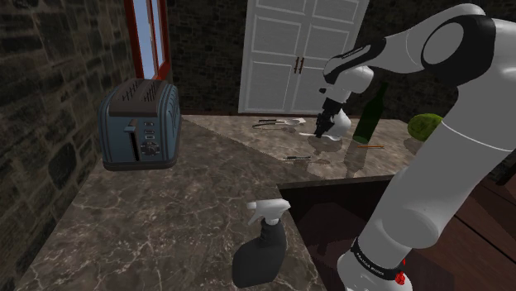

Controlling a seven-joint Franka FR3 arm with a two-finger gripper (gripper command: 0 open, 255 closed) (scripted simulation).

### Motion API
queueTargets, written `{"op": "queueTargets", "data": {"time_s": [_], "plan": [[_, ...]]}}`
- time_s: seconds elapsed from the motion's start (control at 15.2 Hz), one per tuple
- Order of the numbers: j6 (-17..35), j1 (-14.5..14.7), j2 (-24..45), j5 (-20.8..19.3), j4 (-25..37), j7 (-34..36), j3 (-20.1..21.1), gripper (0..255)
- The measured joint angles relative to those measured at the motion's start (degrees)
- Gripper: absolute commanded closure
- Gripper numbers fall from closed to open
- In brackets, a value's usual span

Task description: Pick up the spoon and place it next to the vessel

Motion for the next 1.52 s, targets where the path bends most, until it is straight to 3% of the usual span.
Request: {"op": "queueTargets", "data": {"time_s": [0.73,1.12,1.19,1.52], "plan": [[7.1,0.1,6.1,5.8,-3.9,-5.7,-0.7,255],[7.5,0.0,6.6,6.3,-4.0,-6.1,-0.7,255],[7.5,0.0,6.6,6.3,-4.0,-6.1,-0.7,0],[7.5,0.0,6.6,6.3,-4.0,-6.1,-0.7,0]]}}
